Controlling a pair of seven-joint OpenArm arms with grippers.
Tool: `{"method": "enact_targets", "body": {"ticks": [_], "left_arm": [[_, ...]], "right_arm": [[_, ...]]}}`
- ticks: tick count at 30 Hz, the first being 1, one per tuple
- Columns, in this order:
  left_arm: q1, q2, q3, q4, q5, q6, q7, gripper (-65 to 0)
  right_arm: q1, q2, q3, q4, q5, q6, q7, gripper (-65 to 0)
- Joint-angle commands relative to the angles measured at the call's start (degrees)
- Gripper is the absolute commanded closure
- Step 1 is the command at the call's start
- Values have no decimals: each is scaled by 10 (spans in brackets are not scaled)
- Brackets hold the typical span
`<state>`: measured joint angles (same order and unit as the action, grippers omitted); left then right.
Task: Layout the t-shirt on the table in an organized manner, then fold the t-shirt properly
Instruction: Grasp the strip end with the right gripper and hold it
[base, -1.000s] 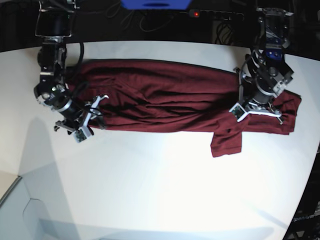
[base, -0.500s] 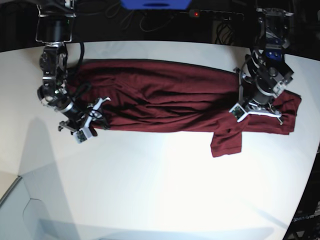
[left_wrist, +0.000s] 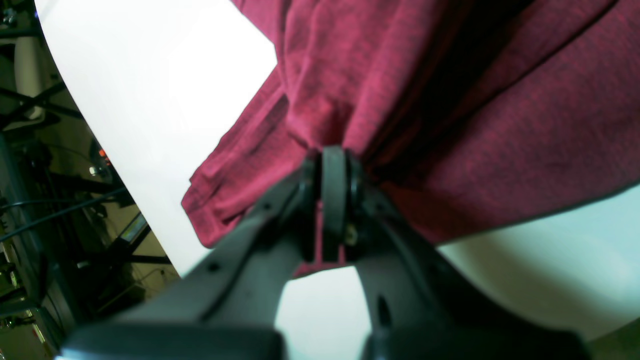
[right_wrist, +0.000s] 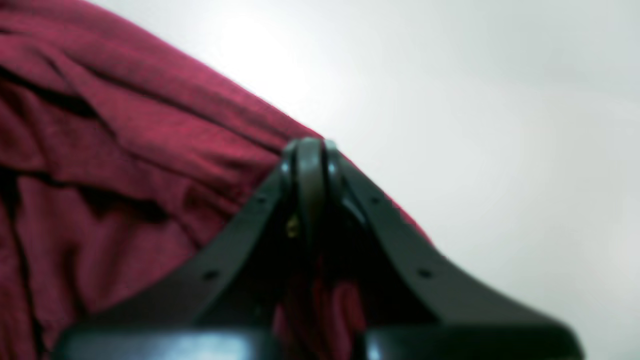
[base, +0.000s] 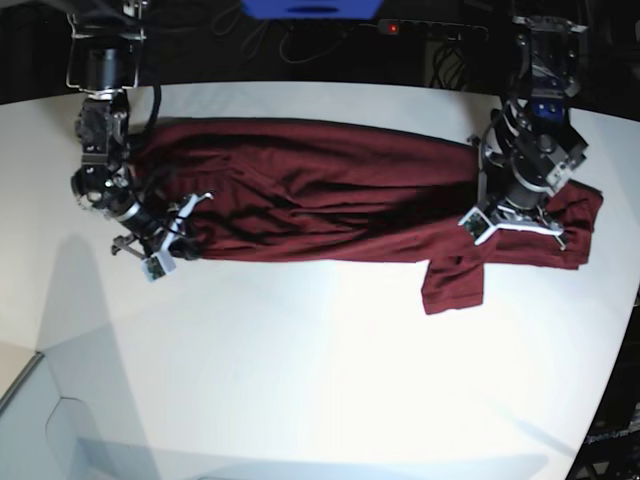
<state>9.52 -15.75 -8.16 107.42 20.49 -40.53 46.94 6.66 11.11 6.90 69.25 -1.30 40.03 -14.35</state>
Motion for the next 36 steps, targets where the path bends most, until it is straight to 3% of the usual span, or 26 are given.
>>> {"method": "enact_targets", "body": {"ticks": [1, 11, 36], "left_arm": [[-9, -6, -4, 22, 0, 5, -5, -2], [-10, -6, -4, 39, 3, 5, -5, -2], [-25, -21, -4, 32, 4, 5, -4, -2]], "right_arm": [[9, 8, 9, 29, 13, 0, 19, 0], [-50, 6, 63, 140, 13, 0, 18, 0], [-187, -2, 60, 226, 16, 0, 19, 0]]}}
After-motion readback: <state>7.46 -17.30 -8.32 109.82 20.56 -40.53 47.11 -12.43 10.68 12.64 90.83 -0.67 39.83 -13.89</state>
